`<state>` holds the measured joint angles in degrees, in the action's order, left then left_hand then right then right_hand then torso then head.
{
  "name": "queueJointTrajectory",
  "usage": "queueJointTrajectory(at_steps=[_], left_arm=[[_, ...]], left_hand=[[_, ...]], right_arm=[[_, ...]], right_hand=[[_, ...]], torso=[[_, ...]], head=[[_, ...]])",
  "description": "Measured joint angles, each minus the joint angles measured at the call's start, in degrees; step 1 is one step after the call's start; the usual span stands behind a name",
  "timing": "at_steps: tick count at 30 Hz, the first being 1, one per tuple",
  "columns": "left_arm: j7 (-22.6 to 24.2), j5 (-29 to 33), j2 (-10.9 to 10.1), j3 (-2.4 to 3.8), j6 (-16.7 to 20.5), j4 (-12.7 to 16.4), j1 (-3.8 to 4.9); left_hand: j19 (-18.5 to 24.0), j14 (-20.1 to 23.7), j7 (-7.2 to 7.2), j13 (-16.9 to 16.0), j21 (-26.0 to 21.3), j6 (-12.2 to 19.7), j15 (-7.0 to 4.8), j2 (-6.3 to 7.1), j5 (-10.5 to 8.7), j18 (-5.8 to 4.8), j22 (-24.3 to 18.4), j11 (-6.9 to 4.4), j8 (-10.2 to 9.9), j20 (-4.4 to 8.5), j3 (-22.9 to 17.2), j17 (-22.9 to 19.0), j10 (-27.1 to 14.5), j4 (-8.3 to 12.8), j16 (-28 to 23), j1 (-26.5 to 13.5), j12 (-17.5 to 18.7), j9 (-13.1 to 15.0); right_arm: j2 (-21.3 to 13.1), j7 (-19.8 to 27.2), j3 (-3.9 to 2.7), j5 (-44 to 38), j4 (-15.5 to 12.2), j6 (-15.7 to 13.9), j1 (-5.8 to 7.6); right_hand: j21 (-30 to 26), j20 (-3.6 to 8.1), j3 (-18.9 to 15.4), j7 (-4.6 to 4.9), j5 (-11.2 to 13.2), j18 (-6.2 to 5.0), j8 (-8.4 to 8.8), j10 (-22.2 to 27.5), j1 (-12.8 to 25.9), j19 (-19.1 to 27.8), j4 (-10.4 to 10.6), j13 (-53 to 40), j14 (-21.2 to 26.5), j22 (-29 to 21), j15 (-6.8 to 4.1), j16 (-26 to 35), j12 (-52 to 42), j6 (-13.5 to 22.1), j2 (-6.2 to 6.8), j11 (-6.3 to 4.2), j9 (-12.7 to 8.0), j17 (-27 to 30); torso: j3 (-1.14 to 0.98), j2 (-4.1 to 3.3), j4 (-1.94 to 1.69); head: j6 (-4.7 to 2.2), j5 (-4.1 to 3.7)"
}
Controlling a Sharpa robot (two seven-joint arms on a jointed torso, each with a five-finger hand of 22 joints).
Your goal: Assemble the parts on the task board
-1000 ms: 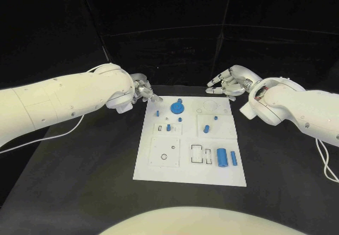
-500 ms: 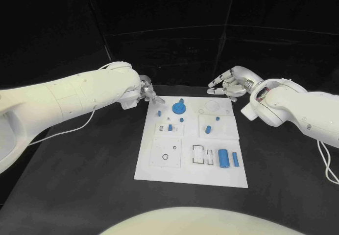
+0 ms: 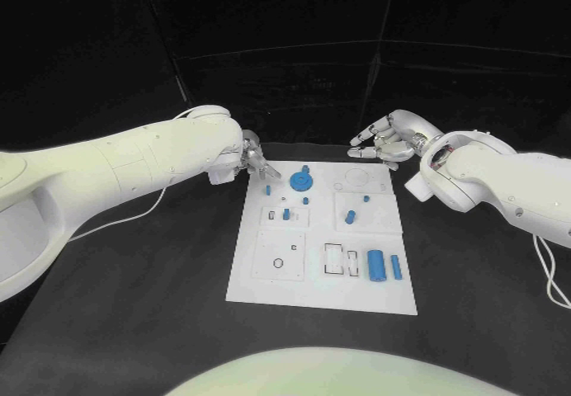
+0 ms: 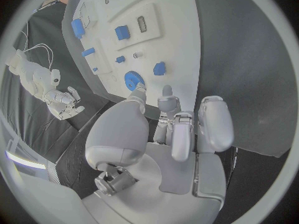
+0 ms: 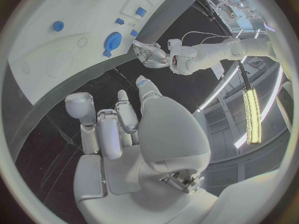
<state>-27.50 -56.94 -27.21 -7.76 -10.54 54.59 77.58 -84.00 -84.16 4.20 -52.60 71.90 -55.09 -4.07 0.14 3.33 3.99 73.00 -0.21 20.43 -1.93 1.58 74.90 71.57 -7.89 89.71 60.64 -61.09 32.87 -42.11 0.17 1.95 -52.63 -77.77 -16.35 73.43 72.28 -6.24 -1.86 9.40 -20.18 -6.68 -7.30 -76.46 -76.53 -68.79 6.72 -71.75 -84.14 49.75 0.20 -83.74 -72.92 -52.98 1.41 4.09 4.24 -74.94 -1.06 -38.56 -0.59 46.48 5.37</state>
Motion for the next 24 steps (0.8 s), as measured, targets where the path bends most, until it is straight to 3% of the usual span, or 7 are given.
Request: queueJointTrajectory(at_steps=[19,24], left_arm=[[-0.4,-1.2,0.8,0.01,-4.4,-1.0,-0.38],[-0.5,-1.3,0.7,0.01,-5.2,-1.0,-0.39]], left_hand=[[0.0,0.0,-0.01,0.0,0.3,-0.4,0.00,-1.41,0.00,0.00,0.5,0.00,0.0,0.00,0.5,0.0,0.0,0.2,0.0,1.4,-0.1,-0.6],[0.0,0.0,-0.01,0.0,0.3,-0.4,0.00,-1.80,0.00,0.00,0.5,0.00,-0.2,0.00,0.7,0.0,0.0,0.4,0.0,1.8,-0.1,-0.8]], right_arm=[[0.2,0.0,0.00,0.0,0.2,0.1,0.00],[0.2,0.0,0.00,0.0,0.2,0.0,0.00]], right_hand=[[0.0,0.00,0.0,0.00,-0.2,0.00,0.00,0.0,-0.2,0.0,0.0,0.0,0.0,0.0,0.00,0.0,0.0,0.0,-0.17,0.00,-0.1,0.0],[0.0,0.00,0.0,0.00,-0.2,0.00,0.00,0.0,-0.2,0.0,0.0,0.0,0.0,0.0,0.00,0.0,0.0,0.0,-0.17,0.00,0.0,0.0]], torso=[[0.02,0.04,-0.03],[0.01,0.04,-0.03]], head=[[0.30,-0.06],[0.30,-0.52]])
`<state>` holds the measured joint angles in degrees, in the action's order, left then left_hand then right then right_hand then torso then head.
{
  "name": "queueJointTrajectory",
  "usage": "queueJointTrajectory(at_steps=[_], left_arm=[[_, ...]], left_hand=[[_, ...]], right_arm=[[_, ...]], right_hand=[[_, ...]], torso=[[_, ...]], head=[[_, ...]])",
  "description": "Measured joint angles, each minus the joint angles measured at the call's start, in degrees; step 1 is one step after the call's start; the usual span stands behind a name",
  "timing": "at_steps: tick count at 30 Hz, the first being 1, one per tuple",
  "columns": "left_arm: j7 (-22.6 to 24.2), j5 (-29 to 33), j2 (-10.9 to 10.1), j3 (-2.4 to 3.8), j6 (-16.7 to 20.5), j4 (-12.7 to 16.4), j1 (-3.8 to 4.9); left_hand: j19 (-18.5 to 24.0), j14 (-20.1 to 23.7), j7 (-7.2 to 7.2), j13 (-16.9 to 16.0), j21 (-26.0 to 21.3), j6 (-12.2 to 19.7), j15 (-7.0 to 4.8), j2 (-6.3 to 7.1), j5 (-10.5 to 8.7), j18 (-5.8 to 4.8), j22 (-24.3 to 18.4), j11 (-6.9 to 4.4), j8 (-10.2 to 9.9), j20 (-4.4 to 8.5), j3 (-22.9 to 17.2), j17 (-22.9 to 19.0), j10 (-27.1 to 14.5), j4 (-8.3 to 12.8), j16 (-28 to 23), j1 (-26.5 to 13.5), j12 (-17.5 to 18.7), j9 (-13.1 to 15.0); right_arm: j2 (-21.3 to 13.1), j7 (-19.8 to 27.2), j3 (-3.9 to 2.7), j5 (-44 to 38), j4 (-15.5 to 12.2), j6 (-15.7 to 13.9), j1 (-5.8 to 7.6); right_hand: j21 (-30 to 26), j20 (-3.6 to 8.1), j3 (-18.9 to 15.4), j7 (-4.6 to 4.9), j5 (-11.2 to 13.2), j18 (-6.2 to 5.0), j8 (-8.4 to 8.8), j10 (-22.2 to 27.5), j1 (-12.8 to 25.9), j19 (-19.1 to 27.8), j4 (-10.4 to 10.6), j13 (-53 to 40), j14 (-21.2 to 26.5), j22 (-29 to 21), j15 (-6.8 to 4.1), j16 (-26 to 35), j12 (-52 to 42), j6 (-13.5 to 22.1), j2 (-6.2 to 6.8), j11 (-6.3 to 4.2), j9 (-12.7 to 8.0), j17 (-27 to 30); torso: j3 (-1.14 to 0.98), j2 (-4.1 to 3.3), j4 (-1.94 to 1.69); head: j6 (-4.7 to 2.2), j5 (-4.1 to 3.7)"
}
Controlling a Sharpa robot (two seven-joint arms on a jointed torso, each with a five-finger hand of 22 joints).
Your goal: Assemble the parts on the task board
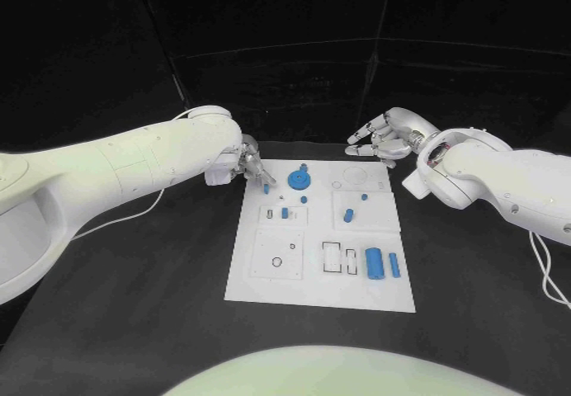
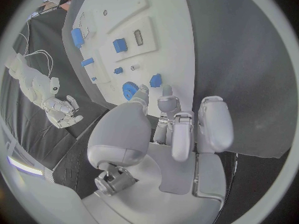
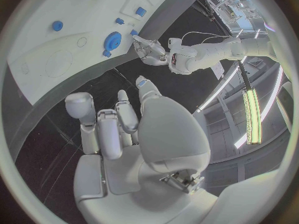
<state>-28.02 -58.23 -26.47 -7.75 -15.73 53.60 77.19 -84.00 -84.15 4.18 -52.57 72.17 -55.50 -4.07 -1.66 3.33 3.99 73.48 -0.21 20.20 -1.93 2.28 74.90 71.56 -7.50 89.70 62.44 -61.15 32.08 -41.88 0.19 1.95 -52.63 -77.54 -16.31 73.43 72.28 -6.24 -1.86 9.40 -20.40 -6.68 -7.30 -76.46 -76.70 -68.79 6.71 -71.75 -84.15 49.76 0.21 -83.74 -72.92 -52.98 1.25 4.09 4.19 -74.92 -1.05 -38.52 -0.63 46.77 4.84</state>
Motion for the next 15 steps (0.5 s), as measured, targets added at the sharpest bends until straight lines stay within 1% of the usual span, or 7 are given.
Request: queueJointTrajectory(at_steps=[1,4,8,14,15], left_arm=[[0.0,0.0,0.0,0.00,-0.2,0.0,0.00],[0.0,-0.1,0.0,0.00,-0.7,0.0,-0.02],[0.0,-0.1,0.0,0.00,-1.6,0.0,-0.03],[0.0,-0.1,0.0,0.00,-2.3,0.1,-0.05],[0.0,-0.1,0.0,0.00,-2.3,0.1,-0.05]], left_hand=[[0.0,0.0,0.00,0.0,0.0,0.0,0.00,-0.16,0.00,0.00,0.1,0.00,0.0,0.00,0.0,0.0,0.0,0.0,0.0,0.2,0.0,0.0],[0.0,0.0,0.00,0.0,0.1,0.0,0.00,-0.12,0.00,-0.01,0.2,0.00,0.0,0.00,0.2,0.0,0.0,0.2,0.0,0.7,0.0,-0.1],[0.0,0.0,0.00,0.1,0.2,0.0,0.00,-0.12,0.00,0.00,0.3,0.00,0.0,0.00,0.3,0.0,0.0,0.3,0.0,0.7,0.0,-0.2],[0.0,0.0,0.00,0.1,0.2,0.0,0.00,-0.12,0.00,-0.01,0.3,0.00,0.0,0.00,0.3,0.0,0.0,0.3,0.0,0.7,0.0,-0.2],[0.0,0.0,0.00,0.0,0.2,0.0,0.00,-0.35,0.00,0.00,0.3,0.00,0.0,0.00,0.3,0.0,0.0,0.3,0.0,0.9,0.0,-0.2]], right_arm=[[0.0,0.0,0.00,0.0,0.0,0.0,0.00],[0.1,0.0,0.00,0.0,0.0,0.0,0.00],[0.1,0.0,0.00,0.0,0.1,0.0,0.00],[0.3,0.0,0.00,0.0,0.2,0.0,0.00],[0.3,0.0,0.00,0.0,0.2,0.0,0.00]], right_hand=[[0.0,0.00,0.0,0.00,0.0,0.00,0.00,0.0,0.0,0.0,0.0,0.0,0.0,0.0,0.00,0.0,0.0,0.0,0.00,0.00,0.0,0.0],[0.0,0.00,0.0,0.00,0.0,0.00,0.00,0.0,0.0,0.0,0.0,0.0,0.0,0.0,0.00,0.0,0.0,0.0,0.00,0.00,0.0,0.0],[0.0,0.00,0.0,0.00,0.0,0.00,0.00,0.0,0.0,0.0,0.0,0.0,0.0,0.0,0.00,0.0,0.0,0.0,0.00,0.00,0.0,0.0],[0.0,0.00,0.0,0.00,0.0,0.00,0.00,0.0,0.0,0.0,0.0,0.0,0.0,0.0,0.00,0.0,0.0,0.0,0.00,0.00,0.0,0.0],[0.0,0.00,0.0,0.00,0.0,0.00,0.00,0.0,0.0,0.0,0.0,0.0,0.0,0.0,0.00,0.0,0.0,0.0,0.00,0.00,0.0,0.0]], torso=[[0.00,0.01,0.00],[-0.01,0.03,0.00],[-0.01,0.03,-0.01],[-0.01,0.03,-0.01],[-0.01,0.03,-0.01]], head=[[0.00,-0.01],[0.00,0.06],[0.16,0.17],[0.24,0.30],[0.24,0.30]])
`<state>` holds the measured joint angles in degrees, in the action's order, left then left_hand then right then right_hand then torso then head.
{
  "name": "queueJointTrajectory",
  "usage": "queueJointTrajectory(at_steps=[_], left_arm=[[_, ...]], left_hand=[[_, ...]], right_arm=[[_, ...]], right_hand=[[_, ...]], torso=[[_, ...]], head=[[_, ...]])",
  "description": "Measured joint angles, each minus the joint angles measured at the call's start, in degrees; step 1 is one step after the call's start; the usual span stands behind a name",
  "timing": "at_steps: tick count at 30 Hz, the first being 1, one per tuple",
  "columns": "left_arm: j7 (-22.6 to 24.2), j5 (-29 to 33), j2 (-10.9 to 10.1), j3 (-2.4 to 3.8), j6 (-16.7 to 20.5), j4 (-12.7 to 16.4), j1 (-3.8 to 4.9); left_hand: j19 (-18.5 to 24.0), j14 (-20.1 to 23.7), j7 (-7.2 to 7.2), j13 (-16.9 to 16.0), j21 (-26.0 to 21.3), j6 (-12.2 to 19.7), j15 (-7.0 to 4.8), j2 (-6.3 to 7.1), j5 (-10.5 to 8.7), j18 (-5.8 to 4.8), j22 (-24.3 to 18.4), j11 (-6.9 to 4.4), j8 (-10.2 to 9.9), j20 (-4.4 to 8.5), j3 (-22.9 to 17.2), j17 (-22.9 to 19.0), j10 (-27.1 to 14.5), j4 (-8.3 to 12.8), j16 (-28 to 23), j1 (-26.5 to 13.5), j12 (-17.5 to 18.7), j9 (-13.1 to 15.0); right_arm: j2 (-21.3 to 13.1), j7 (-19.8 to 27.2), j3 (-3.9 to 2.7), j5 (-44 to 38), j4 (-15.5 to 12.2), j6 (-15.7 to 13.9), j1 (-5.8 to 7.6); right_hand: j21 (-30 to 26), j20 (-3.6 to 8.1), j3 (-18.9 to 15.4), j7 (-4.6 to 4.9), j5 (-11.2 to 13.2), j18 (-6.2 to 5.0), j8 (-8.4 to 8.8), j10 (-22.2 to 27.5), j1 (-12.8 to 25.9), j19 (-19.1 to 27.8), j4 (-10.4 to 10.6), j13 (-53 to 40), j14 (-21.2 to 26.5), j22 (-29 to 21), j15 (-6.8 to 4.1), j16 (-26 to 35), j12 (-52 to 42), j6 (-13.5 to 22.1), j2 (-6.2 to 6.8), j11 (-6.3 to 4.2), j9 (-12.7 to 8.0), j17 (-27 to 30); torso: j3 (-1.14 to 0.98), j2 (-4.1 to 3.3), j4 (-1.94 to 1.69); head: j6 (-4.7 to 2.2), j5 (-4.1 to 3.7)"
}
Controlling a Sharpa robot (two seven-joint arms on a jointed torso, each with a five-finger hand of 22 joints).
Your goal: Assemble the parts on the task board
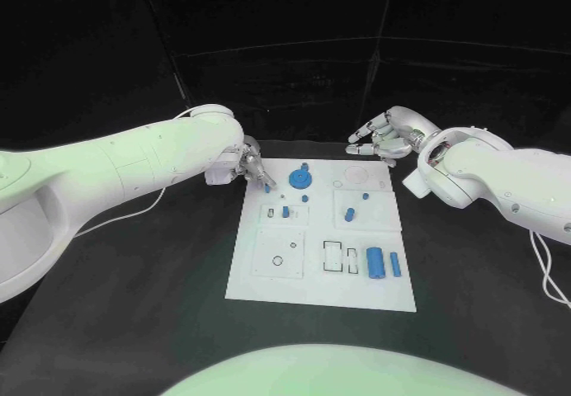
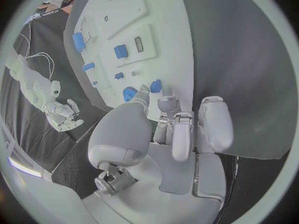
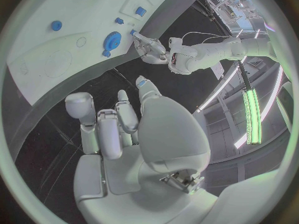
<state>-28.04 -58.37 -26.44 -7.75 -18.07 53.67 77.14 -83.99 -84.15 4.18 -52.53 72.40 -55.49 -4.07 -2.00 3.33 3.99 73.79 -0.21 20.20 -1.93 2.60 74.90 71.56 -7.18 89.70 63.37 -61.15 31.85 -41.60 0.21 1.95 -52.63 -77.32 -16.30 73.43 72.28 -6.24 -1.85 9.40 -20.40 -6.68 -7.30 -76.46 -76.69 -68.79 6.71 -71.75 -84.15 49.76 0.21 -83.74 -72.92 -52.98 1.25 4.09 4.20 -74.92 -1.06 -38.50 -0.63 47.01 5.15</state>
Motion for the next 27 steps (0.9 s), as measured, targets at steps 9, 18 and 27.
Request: queueJointTrajectory(at_steps=[9,18,27], left_arm=[[0.1,0.0,0.0,0.01,-0.1,0.3,0.00],[0.3,0.0,0.1,0.01,0.4,0.3,0.00],[0.5,0.1,0.6,0.01,0.7,0.0,0.00]], left_hand=[[0.0,0.0,0.20,-0.2,0.0,-0.2,0.00,-0.49,0.00,0.00,0.1,0.21,0.0,0.00,0.0,0.0,0.2,0.0,0.0,0.5,-0.2,-0.2],[0.0,0.0,0.20,-0.8,0.0,-0.2,0.00,-1.82,0.00,-0.01,0.0,0.00,-0.3,0.00,-0.5,0.0,0.4,0.8,0.0,2.3,-0.8,-0.8],[0.0,0.0,0.20,-0.9,0.0,-0.2,0.00,-1.82,0.00,-0.01,0.0,0.21,-0.3,0.00,-0.5,0.0,0.6,0.8,0.0,2.3,-0.8,-0.8]], right_arm=[[0.3,0.0,0.00,0.0,0.1,0.0,0.00],[0.4,0.0,0.01,0.0,0.2,0.1,0.00],[0.5,0.1,0.01,0.0,0.2,0.2,0.00]], right_hand=[[0.0,0.00,0.0,0.00,0.0,0.00,0.00,0.0,0.0,0.0,0.0,0.0,0.0,0.0,0.00,0.0,0.0,0.0,0.00,0.00,0.0,0.0],[0.0,0.00,0.0,0.00,0.0,0.01,0.00,0.0,0.0,0.0,0.0,0.0,0.0,0.0,0.00,0.0,0.0,0.0,0.00,0.00,0.0,0.0],[0.0,0.00,-0.2,-0.18,0.0,0.00,0.00,0.0,0.0,0.0,0.2,0.0,0.0,0.0,0.00,0.2,0.0,0.2,0.00,0.00,0.0,0.0]], torso=[[0.01,-0.03,-0.02],[0.01,-0.03,-0.02],[-0.01,-0.03,0.02]], head=[[-0.01,0.00],[-0.01,0.17],[0.03,0.21]])
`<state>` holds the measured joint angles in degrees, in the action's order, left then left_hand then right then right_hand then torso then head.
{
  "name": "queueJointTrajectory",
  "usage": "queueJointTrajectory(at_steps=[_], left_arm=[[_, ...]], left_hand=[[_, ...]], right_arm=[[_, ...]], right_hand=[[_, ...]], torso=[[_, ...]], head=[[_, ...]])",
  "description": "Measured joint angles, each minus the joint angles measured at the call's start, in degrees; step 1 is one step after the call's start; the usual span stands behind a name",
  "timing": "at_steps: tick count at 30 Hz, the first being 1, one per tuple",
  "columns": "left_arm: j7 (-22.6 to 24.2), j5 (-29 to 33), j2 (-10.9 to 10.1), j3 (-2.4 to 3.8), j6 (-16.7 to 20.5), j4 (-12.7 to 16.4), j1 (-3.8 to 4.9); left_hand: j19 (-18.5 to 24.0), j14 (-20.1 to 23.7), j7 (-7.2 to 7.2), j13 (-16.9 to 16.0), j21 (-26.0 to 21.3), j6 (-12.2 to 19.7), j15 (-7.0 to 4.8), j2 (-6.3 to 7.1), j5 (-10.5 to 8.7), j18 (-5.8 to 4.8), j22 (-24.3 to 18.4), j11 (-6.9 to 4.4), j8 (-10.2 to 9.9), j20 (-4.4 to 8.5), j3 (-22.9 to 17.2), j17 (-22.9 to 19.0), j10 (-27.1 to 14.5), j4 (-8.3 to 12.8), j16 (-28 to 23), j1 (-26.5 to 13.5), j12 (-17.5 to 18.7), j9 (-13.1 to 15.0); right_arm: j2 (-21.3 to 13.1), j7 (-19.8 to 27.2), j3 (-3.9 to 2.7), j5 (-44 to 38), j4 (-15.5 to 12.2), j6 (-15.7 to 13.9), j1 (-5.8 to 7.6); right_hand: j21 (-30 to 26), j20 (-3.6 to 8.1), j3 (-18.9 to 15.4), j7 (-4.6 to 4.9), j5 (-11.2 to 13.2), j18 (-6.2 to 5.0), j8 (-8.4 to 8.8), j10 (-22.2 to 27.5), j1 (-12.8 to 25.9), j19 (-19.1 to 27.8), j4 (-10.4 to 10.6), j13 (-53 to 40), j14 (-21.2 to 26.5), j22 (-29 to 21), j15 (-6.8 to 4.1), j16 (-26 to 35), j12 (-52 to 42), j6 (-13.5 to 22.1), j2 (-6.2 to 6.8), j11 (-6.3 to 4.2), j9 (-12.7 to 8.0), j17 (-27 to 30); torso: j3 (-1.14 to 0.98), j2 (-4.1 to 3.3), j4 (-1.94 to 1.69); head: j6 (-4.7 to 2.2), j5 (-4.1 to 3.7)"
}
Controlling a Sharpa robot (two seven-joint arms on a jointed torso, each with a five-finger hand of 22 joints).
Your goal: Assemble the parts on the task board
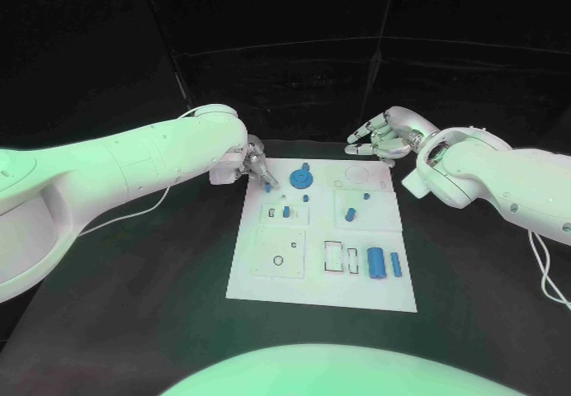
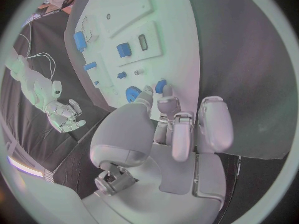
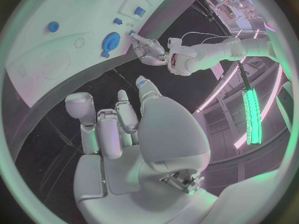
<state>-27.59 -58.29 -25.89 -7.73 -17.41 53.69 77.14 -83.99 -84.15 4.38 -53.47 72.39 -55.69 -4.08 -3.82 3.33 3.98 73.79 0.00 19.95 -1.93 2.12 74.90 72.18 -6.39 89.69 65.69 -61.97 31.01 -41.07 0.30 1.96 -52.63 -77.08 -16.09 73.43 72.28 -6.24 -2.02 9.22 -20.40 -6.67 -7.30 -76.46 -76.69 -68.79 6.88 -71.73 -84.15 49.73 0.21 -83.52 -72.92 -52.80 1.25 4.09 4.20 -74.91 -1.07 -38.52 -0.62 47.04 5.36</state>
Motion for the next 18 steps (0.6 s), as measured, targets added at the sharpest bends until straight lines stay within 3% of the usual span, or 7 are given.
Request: queueJointTrajectory(at_steps=[15,18], left_arm=[[-0.2,0.0,0.3,0.00,-0.3,-0.6,0.00],[-0.3,0.0,0.4,0.00,-0.4,-0.8,0.00]], left_hand=[[0.0,0.0,0.00,-0.6,0.6,0.0,0.00,0.00,0.00,0.00,0.6,-0.21,0.0,0.00,0.0,0.0,0.2,0.0,0.0,0.0,-0.6,-0.1],[0.0,0.0,-0.21,-0.7,0.6,-0.2,0.00,-0.56,0.00,0.00,0.6,-0.08,0.0,0.00,0.0,0.0,0.3,0.0,0.0,0.6,-0.6,-0.3]], right_arm=[[0.2,0.0,0.00,0.0,0.1,0.2,0.00],[0.2,0.0,0.00,0.0,0.1,0.3,0.00]], right_hand=[[0.0,0.00,0.0,-0.01,0.0,0.00,0.00,0.0,0.0,0.0,0.0,0.0,0.0,0.0,0.00,0.0,0.0,0.0,0.00,0.00,0.0,0.0],[0.0,0.00,0.0,-0.01,0.0,0.00,0.00,0.0,0.0,0.0,0.0,0.0,0.0,0.0,0.00,0.0,0.0,0.0,0.00,0.00,0.0,0.0]], torso=[[0.02,-0.02,0.02],[0.02,-0.02,0.02]], head=[[0.12,-0.09],[0.18,-0.10]])
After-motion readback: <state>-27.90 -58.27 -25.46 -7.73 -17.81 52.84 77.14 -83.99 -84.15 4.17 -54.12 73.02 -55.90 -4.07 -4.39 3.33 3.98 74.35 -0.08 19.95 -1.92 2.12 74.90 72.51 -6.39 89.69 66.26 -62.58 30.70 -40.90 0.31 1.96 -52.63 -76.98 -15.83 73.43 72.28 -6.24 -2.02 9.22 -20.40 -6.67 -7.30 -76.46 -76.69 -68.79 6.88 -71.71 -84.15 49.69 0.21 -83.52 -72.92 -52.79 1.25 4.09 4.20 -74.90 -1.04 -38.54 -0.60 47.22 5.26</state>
